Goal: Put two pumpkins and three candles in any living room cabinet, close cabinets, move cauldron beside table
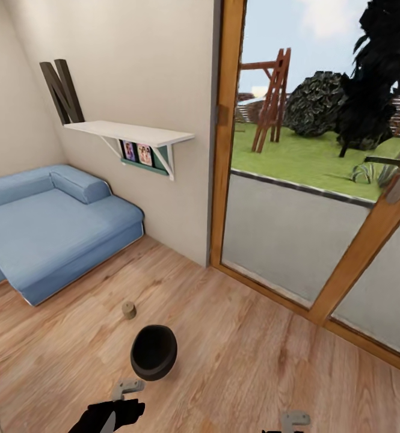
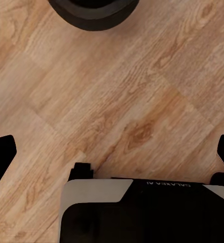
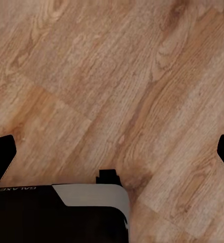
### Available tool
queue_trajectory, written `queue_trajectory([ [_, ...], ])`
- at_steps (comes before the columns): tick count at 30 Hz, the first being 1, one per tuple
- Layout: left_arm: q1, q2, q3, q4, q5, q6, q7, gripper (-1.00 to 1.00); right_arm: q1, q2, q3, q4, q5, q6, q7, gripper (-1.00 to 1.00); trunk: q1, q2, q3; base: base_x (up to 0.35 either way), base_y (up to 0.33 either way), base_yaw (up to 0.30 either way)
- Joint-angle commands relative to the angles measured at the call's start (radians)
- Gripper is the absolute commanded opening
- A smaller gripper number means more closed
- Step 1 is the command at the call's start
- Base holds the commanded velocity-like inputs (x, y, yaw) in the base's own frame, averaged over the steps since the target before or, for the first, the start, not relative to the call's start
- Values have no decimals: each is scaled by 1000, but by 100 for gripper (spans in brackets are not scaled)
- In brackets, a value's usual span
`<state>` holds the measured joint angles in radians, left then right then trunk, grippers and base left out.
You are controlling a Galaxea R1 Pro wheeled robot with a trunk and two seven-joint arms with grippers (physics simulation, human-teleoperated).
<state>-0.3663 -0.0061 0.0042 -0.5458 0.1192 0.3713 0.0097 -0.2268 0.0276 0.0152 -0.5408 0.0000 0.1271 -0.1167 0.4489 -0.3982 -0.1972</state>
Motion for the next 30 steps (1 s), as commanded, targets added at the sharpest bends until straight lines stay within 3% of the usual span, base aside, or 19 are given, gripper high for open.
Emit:
queue_trajectory([
  [1,0,0,0,-2,10,6,1,100,0,0,2,-2,0,7,-5,100,1,-2,-2,323,0,0],
  [7,0,0,0,-2,10,6,1,100,0,0,2,-2,0,7,-5,100,1,-2,-2,323,0,68],
  [18,0,0,-1,-2,10,6,1,100,0,0,2,-2,0,8,-5,100,1,-2,-2,297,-38,267],
  [30,0,0,-1,-2,10,6,1,100,0,0,2,-2,0,8,-4,100,1,-2,-2,41,-26,287],
])
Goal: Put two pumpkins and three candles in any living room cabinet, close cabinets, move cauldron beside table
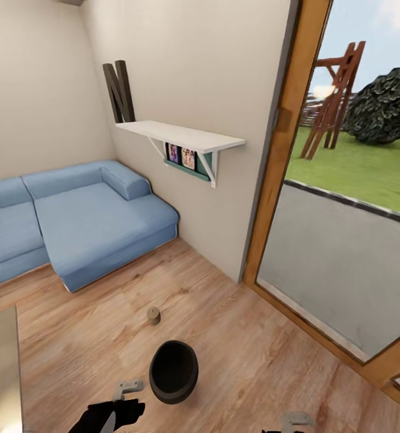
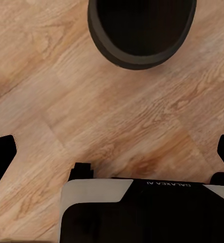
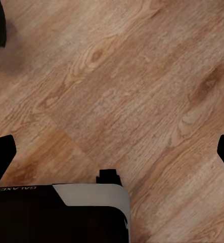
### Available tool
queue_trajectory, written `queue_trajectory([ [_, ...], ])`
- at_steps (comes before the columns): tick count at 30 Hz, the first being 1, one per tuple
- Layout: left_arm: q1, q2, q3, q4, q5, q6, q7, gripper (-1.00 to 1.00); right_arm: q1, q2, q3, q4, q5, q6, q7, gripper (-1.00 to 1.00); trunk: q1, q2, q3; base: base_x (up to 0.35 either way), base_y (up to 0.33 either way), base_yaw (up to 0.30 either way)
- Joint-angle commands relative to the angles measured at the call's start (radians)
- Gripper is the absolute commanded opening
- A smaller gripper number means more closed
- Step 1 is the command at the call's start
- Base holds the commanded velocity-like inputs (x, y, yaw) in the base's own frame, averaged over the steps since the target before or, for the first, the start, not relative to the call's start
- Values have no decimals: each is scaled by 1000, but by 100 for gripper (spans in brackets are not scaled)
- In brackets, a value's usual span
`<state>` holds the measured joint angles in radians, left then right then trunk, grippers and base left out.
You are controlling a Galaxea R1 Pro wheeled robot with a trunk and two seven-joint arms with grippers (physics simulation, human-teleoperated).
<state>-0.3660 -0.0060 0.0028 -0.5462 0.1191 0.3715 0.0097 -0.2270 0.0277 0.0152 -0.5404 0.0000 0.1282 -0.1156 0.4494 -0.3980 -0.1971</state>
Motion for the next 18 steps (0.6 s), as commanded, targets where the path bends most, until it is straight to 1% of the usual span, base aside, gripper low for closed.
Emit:
queue_trajectory([
  [1,-1,0,0,-1,10,6,1,100,0,0,2,-3,0,7,-5,100,1,-2,-2,1,-1,287],
  [5,-1,0,0,-1,10,6,1,100,0,0,2,-3,0,7,-5,100,1,-2,-2,35,-19,287],
  [10,-1,0,0,-1,10,6,1,100,0,0,2,-3,0,7,-5,100,1,-2,-2,98,-98,287],
  [18,-1,0,0,-1,10,6,1,100,0,0,2,-3,1,6,-4,100,1,-2,-2,188,-205,281],
])
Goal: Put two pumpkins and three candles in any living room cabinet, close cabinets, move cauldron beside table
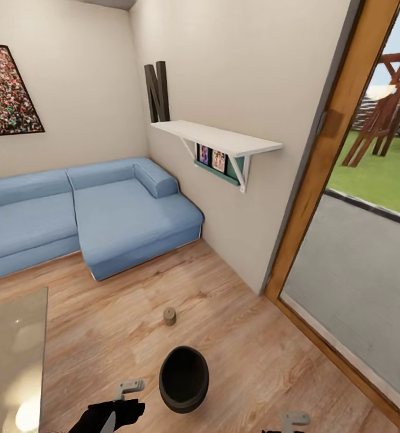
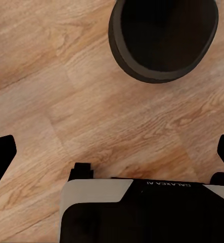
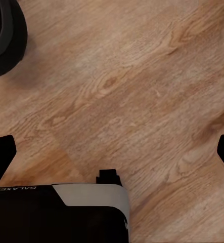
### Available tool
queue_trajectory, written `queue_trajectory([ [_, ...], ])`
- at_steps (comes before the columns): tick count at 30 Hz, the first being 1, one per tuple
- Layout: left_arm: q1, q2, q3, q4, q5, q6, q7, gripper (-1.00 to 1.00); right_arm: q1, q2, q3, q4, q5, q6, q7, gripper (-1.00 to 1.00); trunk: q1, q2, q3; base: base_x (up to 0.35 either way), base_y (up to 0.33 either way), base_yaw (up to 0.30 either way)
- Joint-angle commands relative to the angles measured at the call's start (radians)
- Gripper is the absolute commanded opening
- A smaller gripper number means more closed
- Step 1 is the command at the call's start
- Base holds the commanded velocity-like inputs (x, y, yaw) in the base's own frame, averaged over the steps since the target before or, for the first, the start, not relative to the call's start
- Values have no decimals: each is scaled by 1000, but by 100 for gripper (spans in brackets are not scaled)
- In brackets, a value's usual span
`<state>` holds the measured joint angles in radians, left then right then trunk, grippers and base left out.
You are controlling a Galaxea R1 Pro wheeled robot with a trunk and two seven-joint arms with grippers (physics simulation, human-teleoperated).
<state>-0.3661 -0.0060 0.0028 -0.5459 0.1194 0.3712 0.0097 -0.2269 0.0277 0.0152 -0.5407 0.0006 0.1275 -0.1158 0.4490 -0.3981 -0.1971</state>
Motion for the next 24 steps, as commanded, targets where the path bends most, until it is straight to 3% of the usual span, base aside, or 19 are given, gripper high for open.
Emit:
queue_trajectory([
  [1,-1,0,0,-2,9,6,1,100,0,0,2,-2,0,6,-4,100,1,-2,-2,216,-231,169],
  [19,-1,0,0,-2,9,6,1,100,0,0,2,-2,1,7,-3,100,1,-2,-2,50,-24,14],
  [24,-1,-1,0,-2,10,6,1,100,0,0,2,-2,1,7,-2,100,1,-2,-2,88,-26,178],
])
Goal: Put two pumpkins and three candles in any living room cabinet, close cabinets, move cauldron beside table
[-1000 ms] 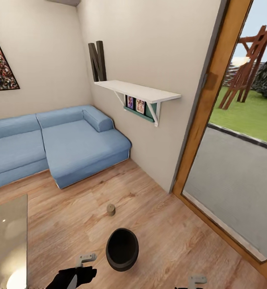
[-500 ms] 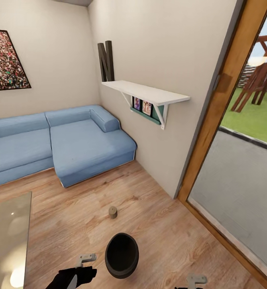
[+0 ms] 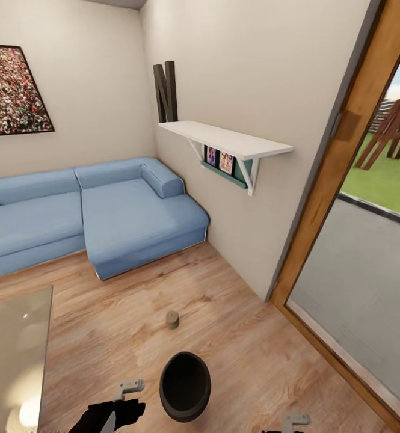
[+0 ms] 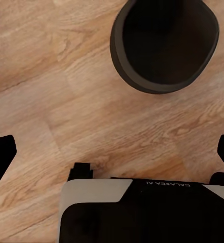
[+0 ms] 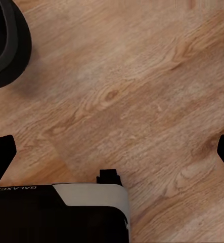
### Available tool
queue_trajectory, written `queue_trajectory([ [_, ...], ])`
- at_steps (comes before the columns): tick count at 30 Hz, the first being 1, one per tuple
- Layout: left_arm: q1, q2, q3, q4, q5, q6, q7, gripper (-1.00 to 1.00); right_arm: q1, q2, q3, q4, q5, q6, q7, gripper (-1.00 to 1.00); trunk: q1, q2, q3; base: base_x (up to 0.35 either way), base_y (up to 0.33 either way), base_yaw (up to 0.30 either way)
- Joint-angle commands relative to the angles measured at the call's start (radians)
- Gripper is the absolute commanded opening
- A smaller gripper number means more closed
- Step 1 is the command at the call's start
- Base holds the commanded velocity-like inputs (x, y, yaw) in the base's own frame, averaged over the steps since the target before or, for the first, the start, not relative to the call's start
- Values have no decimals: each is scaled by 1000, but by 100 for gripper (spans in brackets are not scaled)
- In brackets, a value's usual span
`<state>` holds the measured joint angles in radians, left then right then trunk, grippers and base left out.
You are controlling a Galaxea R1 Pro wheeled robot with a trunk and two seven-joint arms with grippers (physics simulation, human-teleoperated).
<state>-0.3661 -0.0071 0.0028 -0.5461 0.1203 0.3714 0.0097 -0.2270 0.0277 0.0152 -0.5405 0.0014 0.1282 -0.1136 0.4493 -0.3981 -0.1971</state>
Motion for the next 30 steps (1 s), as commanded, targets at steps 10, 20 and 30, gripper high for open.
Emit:
queue_trajectory([
  [10,-1,0,0,-2,10,6,1,100,0,7,2,-2,1,8,-4,100,1,-2,-2,115,-83,280],
  [20,-1,1,0,-2,9,6,1,100,0,8,2,-3,2,8,-3,100,1,-2,-2,189,-16,168],
  [30,-1,1,0,-2,9,6,1,100,0,9,2,-2,2,7,-3,100,1,-2,-2,99,-35,9],
])
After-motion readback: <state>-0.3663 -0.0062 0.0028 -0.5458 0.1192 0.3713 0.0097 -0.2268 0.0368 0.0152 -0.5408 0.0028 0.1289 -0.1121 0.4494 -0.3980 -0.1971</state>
